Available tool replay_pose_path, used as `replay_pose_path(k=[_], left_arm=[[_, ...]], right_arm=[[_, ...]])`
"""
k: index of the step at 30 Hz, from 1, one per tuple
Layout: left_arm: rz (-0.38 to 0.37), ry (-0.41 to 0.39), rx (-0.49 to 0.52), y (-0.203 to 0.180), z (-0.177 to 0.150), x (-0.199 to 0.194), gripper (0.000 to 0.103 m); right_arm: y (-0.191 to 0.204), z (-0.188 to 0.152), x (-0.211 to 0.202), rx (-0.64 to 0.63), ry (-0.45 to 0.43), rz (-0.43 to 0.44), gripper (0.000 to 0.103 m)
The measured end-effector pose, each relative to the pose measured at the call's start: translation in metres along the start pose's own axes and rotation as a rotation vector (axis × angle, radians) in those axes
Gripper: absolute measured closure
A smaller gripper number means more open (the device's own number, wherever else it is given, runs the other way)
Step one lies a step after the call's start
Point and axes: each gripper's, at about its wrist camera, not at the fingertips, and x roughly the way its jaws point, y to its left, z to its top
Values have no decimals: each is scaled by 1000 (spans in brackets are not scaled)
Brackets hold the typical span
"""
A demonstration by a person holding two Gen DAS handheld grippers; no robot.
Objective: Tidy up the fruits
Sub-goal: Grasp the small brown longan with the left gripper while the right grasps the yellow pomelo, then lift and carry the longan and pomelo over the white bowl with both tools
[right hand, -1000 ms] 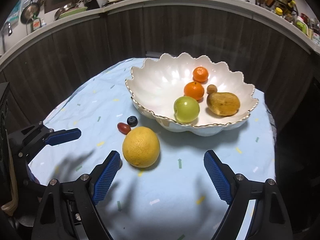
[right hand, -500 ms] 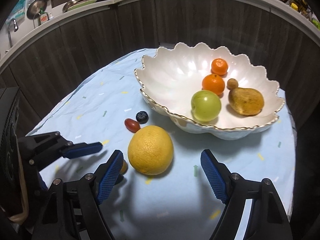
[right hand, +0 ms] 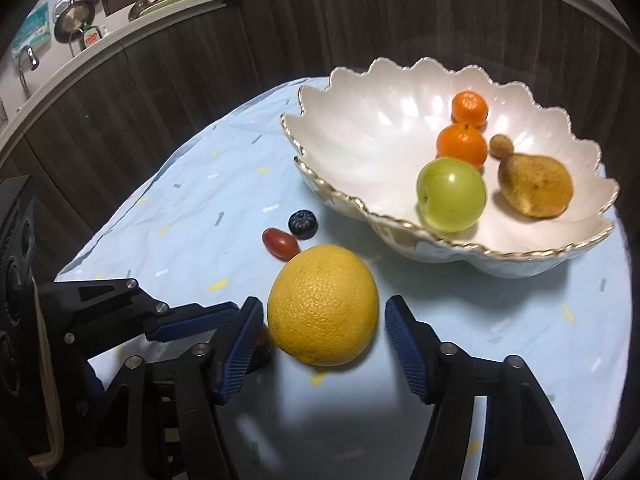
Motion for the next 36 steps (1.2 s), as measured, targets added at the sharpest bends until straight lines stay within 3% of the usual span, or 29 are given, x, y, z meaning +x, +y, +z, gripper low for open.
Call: replay_pose_path(k=[15,36], left_arm=[[-5,-25,12,0,1,-8,81],[8,-112,15,0,11,-51,81]], right_arm=[[0,-7,-7,36,-16,-17,47],[15,-12,-67,105,-110,-101,47]])
